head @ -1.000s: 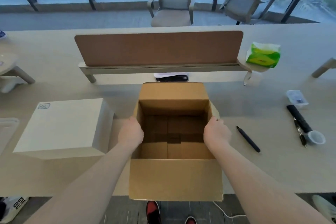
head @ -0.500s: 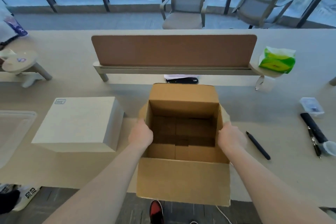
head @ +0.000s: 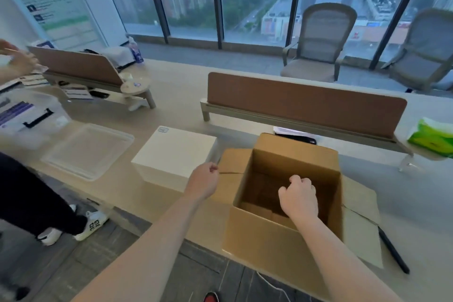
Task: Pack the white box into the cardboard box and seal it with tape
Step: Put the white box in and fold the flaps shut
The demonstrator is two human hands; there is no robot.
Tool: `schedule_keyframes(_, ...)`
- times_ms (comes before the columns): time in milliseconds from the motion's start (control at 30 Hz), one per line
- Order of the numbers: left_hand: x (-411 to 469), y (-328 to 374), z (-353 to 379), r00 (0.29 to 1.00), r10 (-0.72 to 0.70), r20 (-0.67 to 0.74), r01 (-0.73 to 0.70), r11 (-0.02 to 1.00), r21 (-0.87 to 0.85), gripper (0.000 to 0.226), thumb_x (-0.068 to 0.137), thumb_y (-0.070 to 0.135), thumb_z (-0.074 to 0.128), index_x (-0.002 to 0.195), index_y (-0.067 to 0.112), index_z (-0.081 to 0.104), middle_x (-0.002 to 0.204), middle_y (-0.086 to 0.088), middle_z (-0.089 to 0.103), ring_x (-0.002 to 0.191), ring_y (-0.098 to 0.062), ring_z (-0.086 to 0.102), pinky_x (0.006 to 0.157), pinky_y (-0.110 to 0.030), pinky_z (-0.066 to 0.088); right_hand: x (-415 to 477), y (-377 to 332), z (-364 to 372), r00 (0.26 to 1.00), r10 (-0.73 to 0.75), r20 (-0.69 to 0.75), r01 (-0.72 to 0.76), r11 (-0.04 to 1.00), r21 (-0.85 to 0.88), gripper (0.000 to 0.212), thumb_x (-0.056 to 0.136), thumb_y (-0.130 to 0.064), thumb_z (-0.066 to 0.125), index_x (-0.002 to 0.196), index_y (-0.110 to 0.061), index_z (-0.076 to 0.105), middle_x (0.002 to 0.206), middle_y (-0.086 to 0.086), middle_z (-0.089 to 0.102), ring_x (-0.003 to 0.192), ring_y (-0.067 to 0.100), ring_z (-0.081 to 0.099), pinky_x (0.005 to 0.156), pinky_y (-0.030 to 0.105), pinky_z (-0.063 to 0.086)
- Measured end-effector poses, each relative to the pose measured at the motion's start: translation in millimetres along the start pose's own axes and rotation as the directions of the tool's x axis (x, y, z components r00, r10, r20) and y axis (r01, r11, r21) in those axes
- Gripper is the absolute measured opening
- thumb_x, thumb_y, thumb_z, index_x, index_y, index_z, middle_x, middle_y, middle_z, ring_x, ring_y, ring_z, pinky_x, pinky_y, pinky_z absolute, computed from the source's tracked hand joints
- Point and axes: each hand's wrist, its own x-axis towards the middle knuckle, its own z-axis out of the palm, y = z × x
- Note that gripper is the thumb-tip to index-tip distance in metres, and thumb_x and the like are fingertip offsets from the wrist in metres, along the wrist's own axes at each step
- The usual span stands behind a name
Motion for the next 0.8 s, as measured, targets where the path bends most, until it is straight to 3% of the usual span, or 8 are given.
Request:
schedule_keyframes(233, 16.1, -48.7, -74.1, 0.994, -0.067, -0.087, 0.058, 0.994, -0.097, 0.032, 0.093, 0.015, 0.046, 0.118, 0.015, 0.065, 0.119, -0.001, 0.066, 0.107, -0.019, 0.059, 0.086, -0.026, 0.042, -1.8, -99.6, 28.2, 0.984, -0.169, 0.058, 0.167, 0.985, 0.047, 0.035, 0.098, -0.027, 0.051, 0.130, -0.013, 0.053, 0.126, 0.009, 0.054, 0.113, 0.024, 0.051, 0.093, 0.036, 0.047)
schedule_keyframes(433, 62.9, -110.5, -136.1, 0.984, -0.100, -0.151, 0.076, 0.985, -0.155, 0.036, 0.094, 0.012, 0.042, 0.124, 0.013, 0.063, 0.126, -0.001, 0.063, 0.116, -0.018, 0.057, 0.092, -0.027, 0.043, 10.3, -185.3, 79.3, 0.966, -0.209, 0.152, 0.194, 0.975, 0.103, 0.036, 0.097, -0.022, 0.053, 0.131, -0.010, 0.053, 0.129, 0.011, 0.054, 0.112, 0.022, 0.053, 0.093, 0.034, 0.044)
schedule_keyframes(567, 115.3, -161.9, -171.5, 0.986, -0.123, -0.115, 0.107, 0.985, -0.134, 0.038, 0.094, 0.009, 0.040, 0.127, 0.016, 0.059, 0.133, -0.004, 0.057, 0.122, -0.020, 0.052, 0.091, -0.027, 0.039, 20.4, -233.7, 130.2, 0.969, -0.125, 0.215, 0.091, 0.983, 0.158, 0.036, 0.097, -0.022, 0.054, 0.130, -0.009, 0.052, 0.127, 0.010, 0.054, 0.096, 0.017, 0.049, 0.080, 0.030, 0.042)
schedule_keyframes(700, 171.5, -204.6, -194.1, 0.992, -0.124, -0.027, 0.120, 0.987, -0.109, 0.042, 0.093, 0.010, 0.038, 0.131, 0.015, 0.055, 0.139, -0.006, 0.053, 0.127, -0.022, 0.049, 0.104, -0.033, 0.039, 35.5, -265.2, 166.7, 0.963, 0.009, 0.269, -0.042, 0.992, 0.118, 0.050, 0.097, -0.026, 0.052, 0.142, -0.004, 0.043, 0.137, 0.013, 0.052, 0.120, 0.028, 0.053, 0.089, 0.034, 0.044)
schedule_keyframes(800, 200.7, -221.2, -199.9, 0.991, -0.123, 0.043, 0.126, 0.988, -0.091, 0.038, 0.093, 0.006, 0.041, 0.128, 0.006, 0.056, 0.135, -0.010, 0.055, 0.124, -0.026, 0.051, 0.094, -0.029, 0.038, 43.6, -279.4, 185.5, 0.955, 0.130, 0.266, -0.170, 0.976, 0.133, 0.040, 0.094, -0.027, 0.054, 0.125, -0.003, 0.050, 0.118, 0.013, 0.060, 0.102, 0.030, 0.057, 0.080, 0.035, 0.048)
